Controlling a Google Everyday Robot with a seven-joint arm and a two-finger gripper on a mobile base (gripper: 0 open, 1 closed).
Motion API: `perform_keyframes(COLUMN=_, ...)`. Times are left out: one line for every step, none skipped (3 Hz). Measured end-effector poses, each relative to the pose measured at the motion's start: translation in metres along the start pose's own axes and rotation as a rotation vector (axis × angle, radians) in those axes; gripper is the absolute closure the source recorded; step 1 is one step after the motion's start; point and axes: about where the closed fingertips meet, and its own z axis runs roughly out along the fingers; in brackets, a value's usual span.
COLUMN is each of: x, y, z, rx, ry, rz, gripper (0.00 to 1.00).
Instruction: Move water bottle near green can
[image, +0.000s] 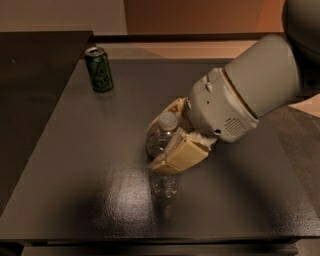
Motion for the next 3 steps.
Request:
perform_keyframes(x=-0.016, y=-0.027, z=-0.006, rx=0.072, ry=0.008, rz=0.017, gripper=0.99)
perform_keyframes(x=-0.040, y=-0.066, z=-0.007, rx=0.152, ry=0.007, rz=0.031, gripper=1.00)
perform_keyframes(x=-0.062, y=-0.112, z=0.002, rx=0.216, ry=0.007, rz=0.061, gripper=1.00)
